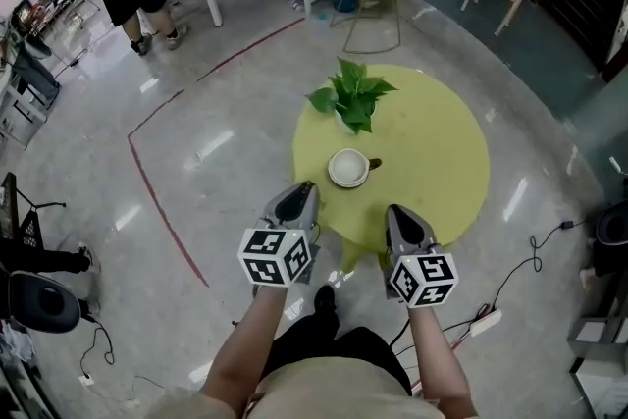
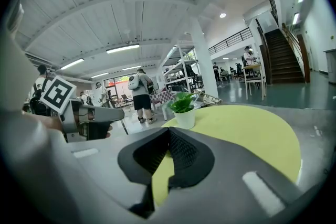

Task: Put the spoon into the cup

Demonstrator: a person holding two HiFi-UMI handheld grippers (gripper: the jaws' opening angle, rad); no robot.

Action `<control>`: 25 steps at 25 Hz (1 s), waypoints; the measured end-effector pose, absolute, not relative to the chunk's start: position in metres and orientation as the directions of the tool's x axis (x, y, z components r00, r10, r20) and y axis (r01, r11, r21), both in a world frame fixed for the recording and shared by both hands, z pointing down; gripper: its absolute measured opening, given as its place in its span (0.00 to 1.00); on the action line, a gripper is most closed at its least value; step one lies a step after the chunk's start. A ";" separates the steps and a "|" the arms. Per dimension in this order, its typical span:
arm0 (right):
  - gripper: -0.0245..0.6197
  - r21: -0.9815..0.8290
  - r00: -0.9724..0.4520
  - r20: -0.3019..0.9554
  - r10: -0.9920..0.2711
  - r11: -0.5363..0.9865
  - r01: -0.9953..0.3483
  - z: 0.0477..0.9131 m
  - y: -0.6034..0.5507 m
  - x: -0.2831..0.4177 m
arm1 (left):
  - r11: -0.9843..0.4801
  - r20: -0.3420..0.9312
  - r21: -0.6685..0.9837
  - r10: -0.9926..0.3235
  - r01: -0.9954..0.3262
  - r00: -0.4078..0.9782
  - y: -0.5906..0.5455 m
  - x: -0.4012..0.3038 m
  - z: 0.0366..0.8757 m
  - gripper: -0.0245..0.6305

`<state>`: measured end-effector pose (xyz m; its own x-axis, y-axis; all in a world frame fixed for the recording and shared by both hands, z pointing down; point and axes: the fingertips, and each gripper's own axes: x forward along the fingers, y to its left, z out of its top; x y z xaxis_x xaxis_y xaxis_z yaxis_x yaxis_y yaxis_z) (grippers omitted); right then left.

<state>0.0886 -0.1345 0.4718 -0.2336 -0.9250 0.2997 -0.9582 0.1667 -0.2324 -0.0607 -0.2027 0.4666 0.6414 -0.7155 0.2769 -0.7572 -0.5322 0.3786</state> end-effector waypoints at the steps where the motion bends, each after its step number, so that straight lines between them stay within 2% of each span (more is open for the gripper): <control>1: 0.04 -0.232 -0.232 0.300 -0.925 0.165 -0.959 0.472 -0.135 0.089 | -0.532 0.278 0.379 -0.715 -0.757 0.642 -0.204 -0.060 0.467 0.11; 12: 0.04 -0.233 -0.215 0.304 -0.928 0.146 -0.961 0.472 -0.136 0.108 | -0.538 0.278 0.374 -0.712 -0.755 0.645 -0.209 -0.046 0.462 0.11; 25: 0.04 -0.250 -0.282 0.299 -0.911 0.211 -0.945 0.470 -0.157 0.127 | -0.492 0.264 0.370 -0.757 -0.788 0.597 -0.224 -0.030 0.445 0.11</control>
<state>0.1273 -0.1572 0.4699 -0.2821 -0.9115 0.2994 -0.9451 0.2106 -0.2497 -0.0305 -0.2235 0.4447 0.5972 -0.7573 0.2642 -0.7879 -0.4923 0.3699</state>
